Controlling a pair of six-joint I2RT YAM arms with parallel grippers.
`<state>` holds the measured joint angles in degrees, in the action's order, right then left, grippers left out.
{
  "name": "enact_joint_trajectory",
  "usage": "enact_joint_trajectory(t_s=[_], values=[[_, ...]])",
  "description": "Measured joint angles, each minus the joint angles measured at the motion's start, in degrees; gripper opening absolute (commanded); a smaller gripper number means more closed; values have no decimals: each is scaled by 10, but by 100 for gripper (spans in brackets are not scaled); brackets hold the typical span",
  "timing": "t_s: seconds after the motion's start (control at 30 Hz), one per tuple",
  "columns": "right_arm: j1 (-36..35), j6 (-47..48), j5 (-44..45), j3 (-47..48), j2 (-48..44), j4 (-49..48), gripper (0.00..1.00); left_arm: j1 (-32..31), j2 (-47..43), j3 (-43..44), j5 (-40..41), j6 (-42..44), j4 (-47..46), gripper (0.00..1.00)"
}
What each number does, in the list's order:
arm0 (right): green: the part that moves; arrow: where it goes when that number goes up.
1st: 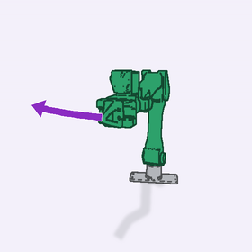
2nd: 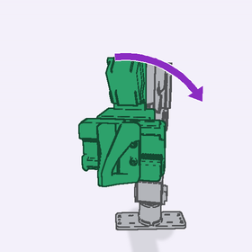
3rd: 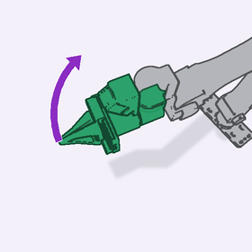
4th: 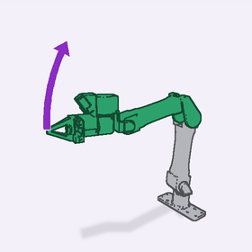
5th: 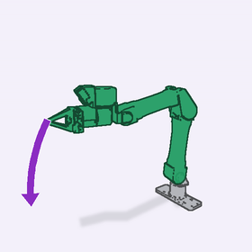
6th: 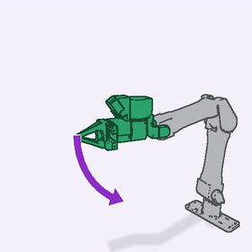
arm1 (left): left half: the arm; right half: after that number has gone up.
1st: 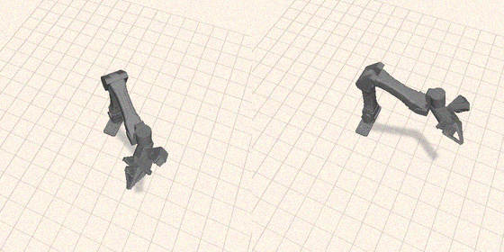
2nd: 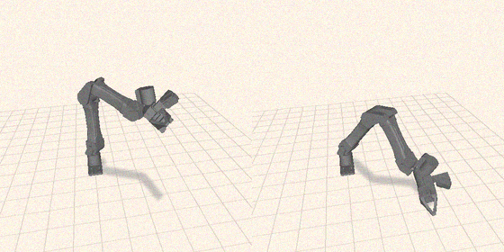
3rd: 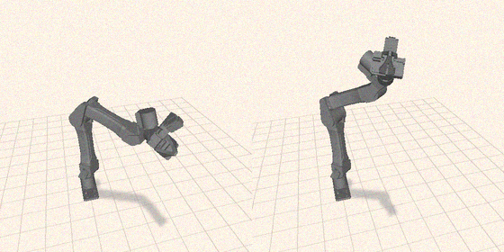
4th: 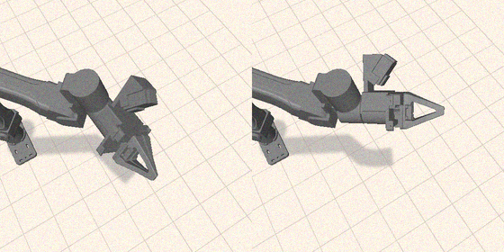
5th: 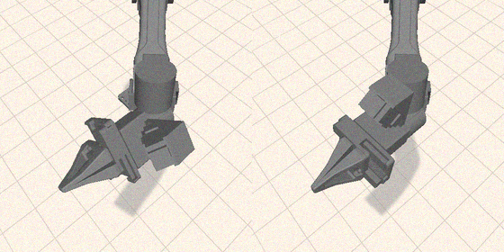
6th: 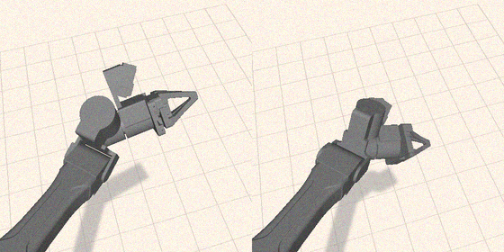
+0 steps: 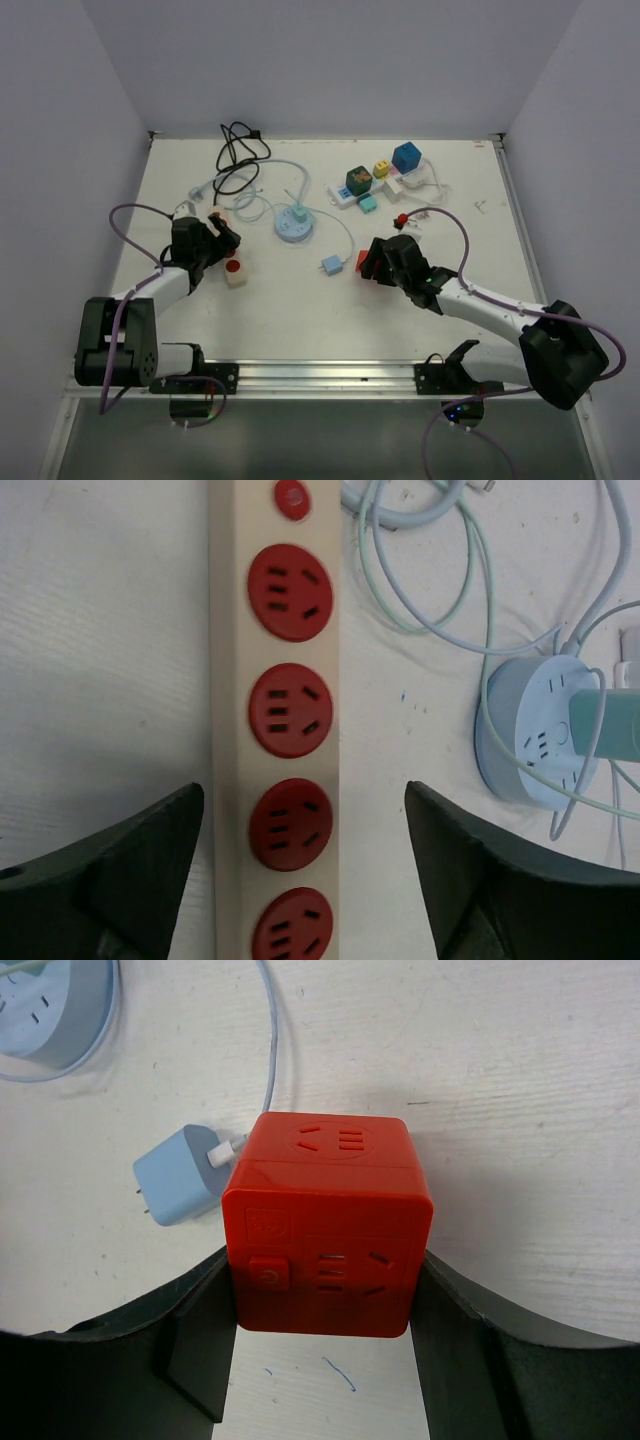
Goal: Pull the plug off the socket
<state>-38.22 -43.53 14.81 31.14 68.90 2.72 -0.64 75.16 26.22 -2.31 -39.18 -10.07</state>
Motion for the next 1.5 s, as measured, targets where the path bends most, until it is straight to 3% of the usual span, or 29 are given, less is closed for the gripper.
enact_joint_trajectory(t_s=[0.07,0.17,0.2,0.27,0.47,0.57,0.63,0.7,0.83,0.97,1.17,1.33,1.5], values=[[0,4,-9,0,16,-11,17,0,-1,6,-4,-1,-3,99],[0,10,-14,3,35,-24,41,0,-10,13,-5,-2,1,100],[0,11,-16,7,41,-26,61,0,-17,16,-4,-2,6,100],[0,12,-23,12,52,-35,77,0,-39,20,-3,-2,16,100],[7,35,-22,42,47,-9,98,0,-93,61,8,0,55,99],[11,56,-14,73,21,26,98,0,-110,84,7,3,72,100],[11,69,-4,101,1,47,93,0,-124,98,2,8,93,99],[12,83,5,130,-13,59,77,0,-135,116,-7,11,115,100],[12,115,6,188,-8,65,73,0,-154,178,-29,33,165,100],[11,158,-29,279,74,68,77,0,-193,221,-35,73,189,100],[-23,227,-61,400,238,71,76,0,-256,204,-27,116,188,100],[-48,275,-72,520,375,80,76,0,-257,186,-29,133,196,100],[-52,305,-73,583,461,89,76,0,-258,180,-33,138,197,100]])
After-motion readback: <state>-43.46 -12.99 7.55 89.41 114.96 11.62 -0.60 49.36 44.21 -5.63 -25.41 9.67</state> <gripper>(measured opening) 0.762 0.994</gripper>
